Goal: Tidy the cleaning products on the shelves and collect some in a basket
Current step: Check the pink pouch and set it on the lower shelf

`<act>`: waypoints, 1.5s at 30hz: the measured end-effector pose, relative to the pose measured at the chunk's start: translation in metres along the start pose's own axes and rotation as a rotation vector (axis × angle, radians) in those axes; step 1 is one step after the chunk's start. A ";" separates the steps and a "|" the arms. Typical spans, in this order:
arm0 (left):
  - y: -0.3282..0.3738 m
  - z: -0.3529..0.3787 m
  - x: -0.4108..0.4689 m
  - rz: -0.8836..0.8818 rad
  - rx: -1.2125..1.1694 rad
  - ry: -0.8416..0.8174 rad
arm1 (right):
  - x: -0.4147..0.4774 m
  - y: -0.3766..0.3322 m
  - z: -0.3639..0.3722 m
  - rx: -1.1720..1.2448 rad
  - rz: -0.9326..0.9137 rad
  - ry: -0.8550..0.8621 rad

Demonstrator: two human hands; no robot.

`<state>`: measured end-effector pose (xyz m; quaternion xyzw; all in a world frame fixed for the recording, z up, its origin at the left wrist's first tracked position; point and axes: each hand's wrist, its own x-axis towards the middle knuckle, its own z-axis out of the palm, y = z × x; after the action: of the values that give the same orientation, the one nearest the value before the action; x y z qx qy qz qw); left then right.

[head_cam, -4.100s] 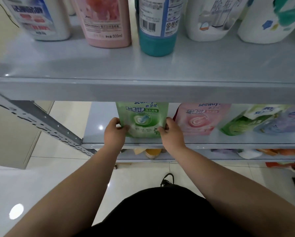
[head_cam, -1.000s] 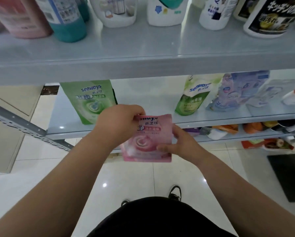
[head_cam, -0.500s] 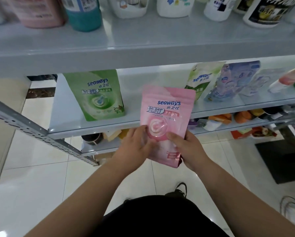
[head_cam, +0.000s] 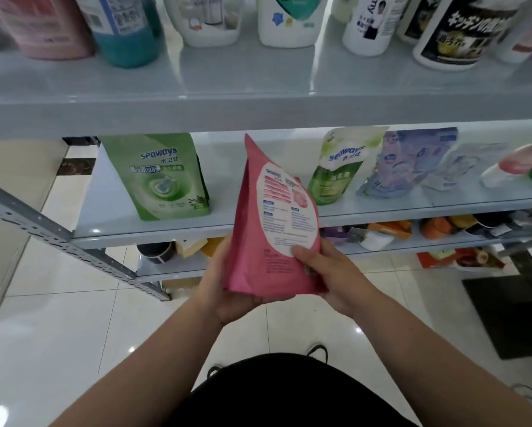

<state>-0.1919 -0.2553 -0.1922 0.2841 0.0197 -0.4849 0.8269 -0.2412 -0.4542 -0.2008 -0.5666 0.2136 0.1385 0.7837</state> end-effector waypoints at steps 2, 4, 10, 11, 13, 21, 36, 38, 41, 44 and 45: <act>0.001 -0.003 0.005 0.005 0.071 0.120 | 0.000 -0.001 -0.017 0.066 0.010 0.007; 0.008 -0.010 0.008 0.002 0.163 0.263 | 0.001 -0.002 -0.033 0.064 -0.042 0.068; 0.010 -0.019 0.017 0.116 0.694 0.385 | 0.011 -0.006 -0.052 -0.076 -0.173 0.095; 0.009 -0.019 0.019 0.137 0.692 0.389 | 0.012 -0.007 -0.053 -0.088 -0.177 0.092; 0.010 -0.018 0.023 0.168 0.681 0.387 | 0.013 -0.010 -0.055 -0.104 -0.185 0.094; 0.017 -0.008 0.029 0.060 0.671 0.621 | 0.015 -0.020 -0.058 -0.115 0.064 -0.060; 0.020 -0.026 0.020 0.020 0.623 0.808 | 0.003 -0.014 -0.015 -0.141 -0.031 -0.074; 0.011 -0.024 0.021 0.049 0.585 0.833 | -0.001 -0.015 -0.010 0.015 -0.011 -0.187; -0.008 -0.017 0.021 0.025 0.334 0.714 | -0.001 -0.011 -0.003 -0.051 0.023 -0.155; -0.028 -0.006 0.023 -0.076 0.140 0.525 | -0.003 0.006 0.005 -0.077 0.146 -0.167; -0.033 -0.003 0.023 -0.099 0.128 0.473 | -0.004 0.011 0.008 -0.010 0.148 -0.176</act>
<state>-0.2056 -0.2840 -0.2169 0.4399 0.1958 -0.4451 0.7550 -0.2483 -0.4434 -0.2060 -0.5390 0.1847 0.2463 0.7841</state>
